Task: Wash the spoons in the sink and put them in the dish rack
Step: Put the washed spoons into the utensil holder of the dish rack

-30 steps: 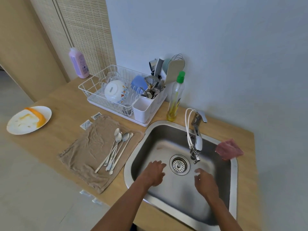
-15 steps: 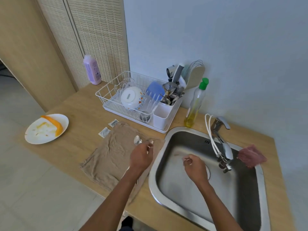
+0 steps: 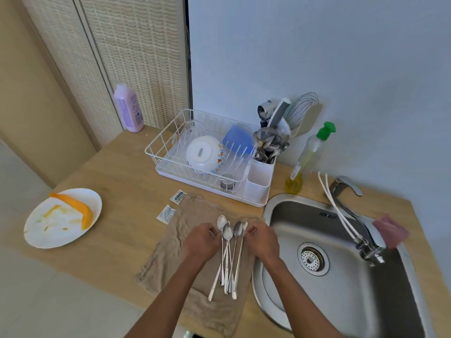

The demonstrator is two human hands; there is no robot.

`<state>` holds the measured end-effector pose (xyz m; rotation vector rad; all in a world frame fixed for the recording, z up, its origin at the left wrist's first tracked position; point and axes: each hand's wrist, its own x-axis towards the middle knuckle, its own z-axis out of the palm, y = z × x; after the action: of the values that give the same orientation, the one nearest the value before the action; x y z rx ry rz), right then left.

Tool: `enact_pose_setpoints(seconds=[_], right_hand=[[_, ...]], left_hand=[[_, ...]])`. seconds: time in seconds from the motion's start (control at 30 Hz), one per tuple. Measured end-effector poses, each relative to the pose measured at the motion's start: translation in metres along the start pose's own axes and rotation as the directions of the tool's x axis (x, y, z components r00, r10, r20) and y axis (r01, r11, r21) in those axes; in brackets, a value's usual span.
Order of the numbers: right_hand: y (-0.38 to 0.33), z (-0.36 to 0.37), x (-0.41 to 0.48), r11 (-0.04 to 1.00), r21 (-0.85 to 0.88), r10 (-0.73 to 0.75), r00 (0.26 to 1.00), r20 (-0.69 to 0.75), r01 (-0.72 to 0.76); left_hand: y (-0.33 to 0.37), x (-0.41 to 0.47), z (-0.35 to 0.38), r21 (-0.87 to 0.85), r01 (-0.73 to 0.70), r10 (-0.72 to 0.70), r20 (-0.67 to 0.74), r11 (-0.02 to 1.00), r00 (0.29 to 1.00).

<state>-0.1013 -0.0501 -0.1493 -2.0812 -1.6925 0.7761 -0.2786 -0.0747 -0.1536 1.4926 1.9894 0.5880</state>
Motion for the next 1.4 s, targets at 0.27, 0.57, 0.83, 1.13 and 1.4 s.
enact_pose_setpoints(seconds=[0.27,0.57,0.83,1.13,1.4], right_hand=[[-0.006,0.005,0.013,0.994,-0.091,-0.059,0.997,-0.049,0.054],[-0.006,-0.001,0.022,0.997,0.077,-0.006,1.000,0.026,0.004],[-0.016,-0.046,0.021,0.977,0.211,-0.032,0.999,0.037,0.023],[-0.050,-0.082,-0.012,0.939,0.158,-0.261,0.931,-0.254,0.306],[-0.048,-0.070,-0.024,0.920,0.115,-0.325,0.892,-0.314,0.376]], left_hand=[[0.004,0.024,0.005,-0.052,-0.155,0.158,0.058,0.986,0.986],[0.009,0.038,0.001,-0.165,-0.066,0.087,0.123,0.984,0.989],[0.022,0.033,-0.027,-0.331,-0.090,0.130,0.101,0.939,0.986],[0.045,0.029,-0.074,-0.311,-0.258,0.249,-0.071,0.915,0.966],[0.052,0.020,-0.101,-0.184,-0.468,0.426,-0.226,0.864,0.876]])
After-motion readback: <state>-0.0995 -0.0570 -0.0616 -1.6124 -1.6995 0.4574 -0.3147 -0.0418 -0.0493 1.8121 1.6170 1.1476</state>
